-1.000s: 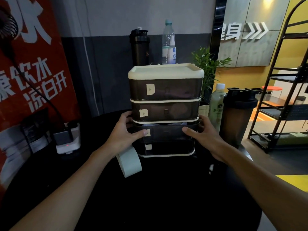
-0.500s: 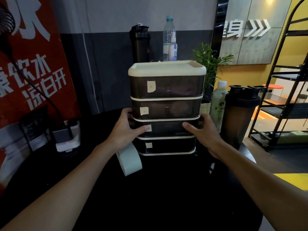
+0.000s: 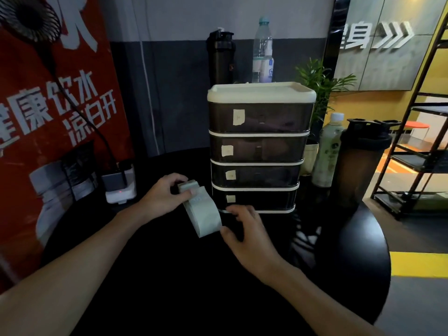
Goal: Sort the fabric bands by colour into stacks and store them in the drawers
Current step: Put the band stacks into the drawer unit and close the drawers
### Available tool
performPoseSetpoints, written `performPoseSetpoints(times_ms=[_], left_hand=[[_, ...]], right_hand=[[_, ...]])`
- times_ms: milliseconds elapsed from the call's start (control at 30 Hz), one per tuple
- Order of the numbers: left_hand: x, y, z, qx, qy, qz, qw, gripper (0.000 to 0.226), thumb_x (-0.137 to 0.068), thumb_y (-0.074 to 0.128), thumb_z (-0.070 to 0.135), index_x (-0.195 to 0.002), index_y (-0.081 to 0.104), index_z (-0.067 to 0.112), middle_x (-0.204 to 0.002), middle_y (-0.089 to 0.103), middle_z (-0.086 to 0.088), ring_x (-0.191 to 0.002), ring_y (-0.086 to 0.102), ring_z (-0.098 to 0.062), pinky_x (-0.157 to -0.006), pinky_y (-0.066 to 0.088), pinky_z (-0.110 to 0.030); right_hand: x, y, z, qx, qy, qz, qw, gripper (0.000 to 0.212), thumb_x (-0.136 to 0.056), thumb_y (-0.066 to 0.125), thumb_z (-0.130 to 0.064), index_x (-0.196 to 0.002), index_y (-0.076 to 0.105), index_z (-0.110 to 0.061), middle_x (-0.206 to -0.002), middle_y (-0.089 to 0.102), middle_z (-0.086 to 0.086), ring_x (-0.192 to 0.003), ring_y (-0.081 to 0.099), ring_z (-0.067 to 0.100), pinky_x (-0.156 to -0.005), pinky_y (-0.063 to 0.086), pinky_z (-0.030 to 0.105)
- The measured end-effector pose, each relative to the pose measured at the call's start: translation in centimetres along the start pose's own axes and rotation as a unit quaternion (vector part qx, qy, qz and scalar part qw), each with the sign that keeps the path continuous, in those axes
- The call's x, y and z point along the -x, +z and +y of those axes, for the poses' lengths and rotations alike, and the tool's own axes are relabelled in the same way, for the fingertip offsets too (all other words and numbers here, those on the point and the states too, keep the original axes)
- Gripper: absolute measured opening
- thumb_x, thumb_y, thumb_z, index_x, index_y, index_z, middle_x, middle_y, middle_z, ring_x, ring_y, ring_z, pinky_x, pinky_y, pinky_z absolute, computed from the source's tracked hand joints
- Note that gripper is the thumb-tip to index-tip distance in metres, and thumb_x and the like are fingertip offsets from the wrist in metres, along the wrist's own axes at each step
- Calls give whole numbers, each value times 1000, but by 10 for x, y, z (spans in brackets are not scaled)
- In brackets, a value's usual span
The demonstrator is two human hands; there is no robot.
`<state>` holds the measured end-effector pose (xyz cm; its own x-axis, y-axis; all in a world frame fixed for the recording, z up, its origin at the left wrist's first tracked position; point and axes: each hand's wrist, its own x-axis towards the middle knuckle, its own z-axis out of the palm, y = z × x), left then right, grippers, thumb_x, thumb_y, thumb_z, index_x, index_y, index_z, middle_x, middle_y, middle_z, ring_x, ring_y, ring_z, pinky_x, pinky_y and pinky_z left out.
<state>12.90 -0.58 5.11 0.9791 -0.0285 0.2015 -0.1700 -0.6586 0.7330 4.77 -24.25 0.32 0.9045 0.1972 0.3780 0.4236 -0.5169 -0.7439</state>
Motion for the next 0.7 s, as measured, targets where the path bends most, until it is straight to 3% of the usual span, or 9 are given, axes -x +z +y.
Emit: performPoseSetpoints(times_ms=[67,133,233,467,533,633,700], left_hand=[[1,0,-3,8,-20,3,1000,52,-86,73,40,-132,55,22,-129,50,5,-120,43,-8,-96,34,-24],[-1,1,-6,18,-38,6,999,60,-85,74,43,-136,51,22,-130,47,5,-121,42,-8,-97,33,-23],[-6,1,-15,21,-70,-12,997,68,-82,74,51,-139,48,25,-137,50,1,-124,47,-12,-100,38,-25],[-25,-4,-15,-11,-107,-94,990,91,-75,72,65,-149,37,25,-136,49,4,-117,48,-11,-97,39,-24],[-30,-6,-11,-14,-112,-114,987,87,-73,76,60,-145,44,22,-129,54,8,-114,53,-10,-94,41,-23],[-35,-4,-13,41,-103,-123,986,64,-67,86,50,-120,65,20,-111,72,6,-107,66,-12,-99,51,-30],[-36,-3,-13,74,-84,-123,986,54,-69,89,38,-115,65,22,-109,73,3,-104,69,-12,-100,53,-35]], right_hand=[[-5,9,-8,50,-19,-38,998,52,-92,57,-40,-140,38,-37,-140,35,-12,-129,36,9,-109,35,36],[-9,14,-14,94,-27,-88,991,57,-95,50,-45,-146,26,-40,-152,21,-12,-138,25,13,-113,27,42],[-9,16,-14,144,-42,-134,980,55,-97,42,-50,-147,19,-42,-157,14,-15,-140,23,13,-113,21,40],[-10,18,-11,147,-51,-128,980,55,-98,39,-52,-147,18,-43,-155,19,-20,-139,27,5,-111,18,33],[-11,18,-10,146,-52,-123,980,55,-97,39,-52,-147,18,-43,-155,20,-20,-139,27,5,-112,18,33],[-10,19,-11,148,-50,-121,980,56,-97,40,-52,-147,19,-42,-155,20,-19,-139,26,4,-112,17,33],[-11,19,-12,146,-50,-123,980,56,-96,41,-52,-146,19,-43,-155,22,-19,-138,27,4,-112,18,34]])
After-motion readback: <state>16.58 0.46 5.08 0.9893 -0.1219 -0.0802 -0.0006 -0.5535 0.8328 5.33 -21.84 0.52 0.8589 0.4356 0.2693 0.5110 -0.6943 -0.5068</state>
